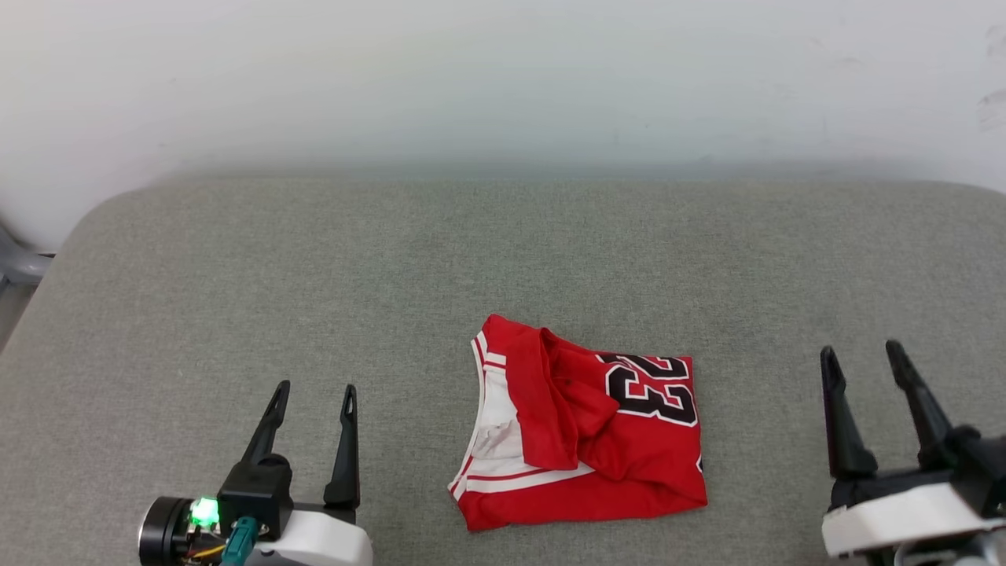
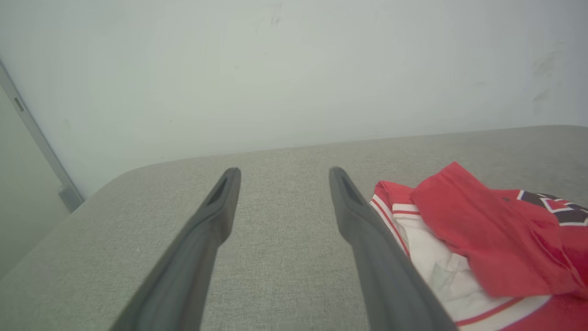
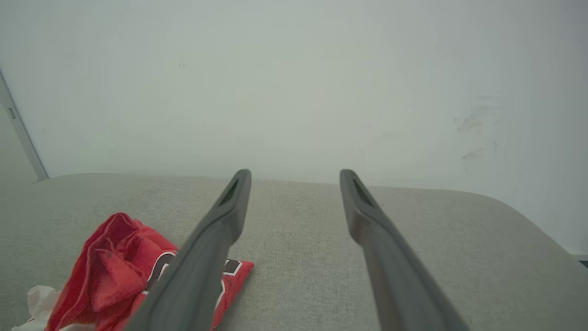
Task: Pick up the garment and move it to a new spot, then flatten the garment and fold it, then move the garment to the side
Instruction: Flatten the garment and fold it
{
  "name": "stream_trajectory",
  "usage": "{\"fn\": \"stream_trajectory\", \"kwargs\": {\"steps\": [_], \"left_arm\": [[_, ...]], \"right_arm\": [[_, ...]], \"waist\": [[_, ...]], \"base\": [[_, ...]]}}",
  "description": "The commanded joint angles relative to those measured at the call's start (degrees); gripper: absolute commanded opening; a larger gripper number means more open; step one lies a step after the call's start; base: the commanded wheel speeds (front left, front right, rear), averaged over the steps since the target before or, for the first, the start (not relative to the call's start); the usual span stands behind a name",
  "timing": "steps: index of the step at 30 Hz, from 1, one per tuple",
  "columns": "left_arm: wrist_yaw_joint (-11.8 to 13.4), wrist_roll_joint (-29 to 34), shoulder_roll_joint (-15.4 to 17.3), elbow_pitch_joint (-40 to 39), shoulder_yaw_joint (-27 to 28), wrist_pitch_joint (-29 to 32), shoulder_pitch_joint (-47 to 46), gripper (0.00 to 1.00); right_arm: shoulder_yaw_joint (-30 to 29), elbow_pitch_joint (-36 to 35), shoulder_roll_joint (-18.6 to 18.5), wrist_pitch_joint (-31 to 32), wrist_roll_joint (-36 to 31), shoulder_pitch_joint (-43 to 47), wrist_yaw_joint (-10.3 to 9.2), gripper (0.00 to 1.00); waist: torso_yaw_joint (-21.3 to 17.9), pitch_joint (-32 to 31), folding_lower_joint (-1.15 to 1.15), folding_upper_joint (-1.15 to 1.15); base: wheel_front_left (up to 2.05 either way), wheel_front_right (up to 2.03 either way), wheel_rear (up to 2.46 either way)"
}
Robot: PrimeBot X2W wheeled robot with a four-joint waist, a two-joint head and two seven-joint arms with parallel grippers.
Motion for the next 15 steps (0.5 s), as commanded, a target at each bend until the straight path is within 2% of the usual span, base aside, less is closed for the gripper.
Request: {"fn": "stream_trajectory", "kwargs": {"steps": [1, 15], "left_arm": [[0.25, -0.18, 0.20, -0.33, 0.23, -0.13, 0.76, 1.00], [-0.23, -0.80, 0.22, 0.84, 0.56, -0.13, 3.12, 1.00]], "right_arm": [[-0.37, -0.73, 0.81, -0.27, -0.06, 1.53, -0.05, 1.00], [-1.14, -0.60, 3.62, -0.23, -0.88, 7.49, -0.05, 1.00]], "waist": [[-0.04, -0.26, 0.00, 0.00], [0.35, -1.67, 0.00, 0.00]], "base": [[0.00, 0.00, 0.00], [0.00, 0.00, 0.00]]}}
